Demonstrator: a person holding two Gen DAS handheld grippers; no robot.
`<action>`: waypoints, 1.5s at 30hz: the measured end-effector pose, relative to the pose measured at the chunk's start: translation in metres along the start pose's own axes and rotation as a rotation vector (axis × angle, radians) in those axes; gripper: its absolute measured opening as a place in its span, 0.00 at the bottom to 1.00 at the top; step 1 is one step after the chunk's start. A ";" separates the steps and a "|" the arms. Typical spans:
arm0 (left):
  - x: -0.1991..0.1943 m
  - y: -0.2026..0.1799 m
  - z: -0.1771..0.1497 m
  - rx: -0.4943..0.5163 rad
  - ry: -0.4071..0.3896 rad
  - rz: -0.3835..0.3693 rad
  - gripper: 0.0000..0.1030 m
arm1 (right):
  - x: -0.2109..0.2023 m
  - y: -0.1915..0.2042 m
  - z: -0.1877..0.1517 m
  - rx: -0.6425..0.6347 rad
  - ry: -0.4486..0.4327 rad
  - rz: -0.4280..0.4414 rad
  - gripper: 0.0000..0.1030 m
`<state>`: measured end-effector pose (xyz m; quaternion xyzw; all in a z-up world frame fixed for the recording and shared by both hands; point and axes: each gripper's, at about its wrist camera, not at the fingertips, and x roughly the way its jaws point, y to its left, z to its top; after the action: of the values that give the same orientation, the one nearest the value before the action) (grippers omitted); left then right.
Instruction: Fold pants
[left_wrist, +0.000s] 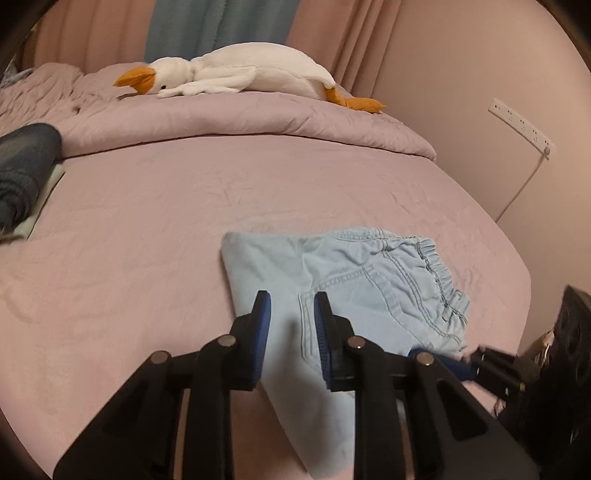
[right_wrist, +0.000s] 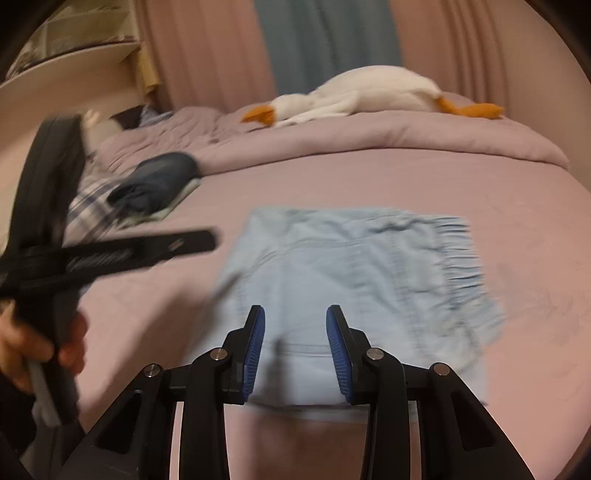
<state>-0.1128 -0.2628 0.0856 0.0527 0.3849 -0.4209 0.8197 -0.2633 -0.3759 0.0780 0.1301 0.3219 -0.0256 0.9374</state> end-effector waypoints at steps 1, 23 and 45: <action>0.003 0.001 0.002 0.003 0.002 -0.001 0.21 | 0.003 0.005 0.000 -0.010 0.007 0.010 0.36; 0.082 0.036 0.001 -0.003 0.155 0.042 0.24 | 0.035 0.025 -0.024 -0.080 0.182 0.128 0.33; 0.083 0.032 -0.001 0.017 0.152 0.051 0.24 | 0.062 -0.070 0.045 0.054 0.160 -0.239 0.33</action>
<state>-0.0610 -0.2956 0.0212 0.1013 0.4410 -0.3982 0.7980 -0.1966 -0.4530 0.0589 0.1175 0.4081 -0.1353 0.8952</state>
